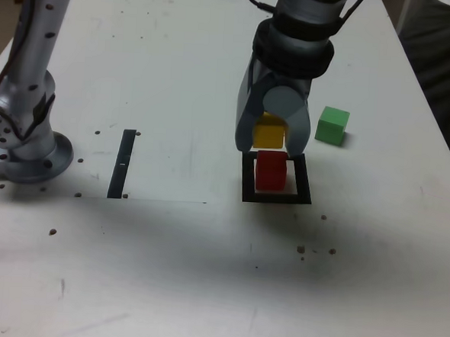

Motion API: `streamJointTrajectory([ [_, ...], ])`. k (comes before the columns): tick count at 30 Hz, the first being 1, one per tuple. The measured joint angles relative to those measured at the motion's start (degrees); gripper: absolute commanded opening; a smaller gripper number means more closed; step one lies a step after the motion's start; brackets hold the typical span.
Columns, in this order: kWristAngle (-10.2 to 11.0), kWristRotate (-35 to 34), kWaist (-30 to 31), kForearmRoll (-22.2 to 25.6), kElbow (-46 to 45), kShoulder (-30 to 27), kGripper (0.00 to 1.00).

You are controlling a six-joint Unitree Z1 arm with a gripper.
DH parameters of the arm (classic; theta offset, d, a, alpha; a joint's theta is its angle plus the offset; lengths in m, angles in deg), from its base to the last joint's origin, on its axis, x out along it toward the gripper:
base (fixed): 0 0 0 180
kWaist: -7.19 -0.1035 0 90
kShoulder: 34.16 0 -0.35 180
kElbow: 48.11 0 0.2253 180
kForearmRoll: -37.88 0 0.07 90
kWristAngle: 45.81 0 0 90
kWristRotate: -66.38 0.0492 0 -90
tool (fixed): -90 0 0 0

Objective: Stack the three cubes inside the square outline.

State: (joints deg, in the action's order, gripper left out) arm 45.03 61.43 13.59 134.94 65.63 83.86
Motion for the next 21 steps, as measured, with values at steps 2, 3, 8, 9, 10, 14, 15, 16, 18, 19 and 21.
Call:
streamJointTrajectory([
  [2, -0.3, 0.0, 0.1, -0.3, 0.0, 0.5, 0.36],
  [3, -0.5, 0.0, 0.1, -0.5, 0.0, 0.9, 0.36],
  [8, -1.0, 0.0, 0.1, -1.2, 0.2, 1.9, 0.36],
  [9, -1.1, 0.0, 0.1, -1.2, 0.3, 2.0, 0.36],
  [10, -1.2, 0.0, 0.1, -1.3, 0.3, 2.2, 0.36],
  [14, -1.3, 0.1, 0.1, -1.5, 0.4, 2.5, 0.52],
  [15, -1.3, 0.1, 0.1, -1.6, 0.4, 2.5, 0.61],
  [16, -1.4, 0.2, 0.1, -1.7, 0.4, 2.5, 0.7],
  [18, -1.5, 0.3, 0.1, -1.9, 0.2, 2.5, 0.87],
  [19, -1.5, 0.4, 0.1, -2.0, 0.0, 2.5, 0.93],
  [21, -1.6, 0.6, 0.1, -2.1, -0.2, 2.5, 0.98],
])
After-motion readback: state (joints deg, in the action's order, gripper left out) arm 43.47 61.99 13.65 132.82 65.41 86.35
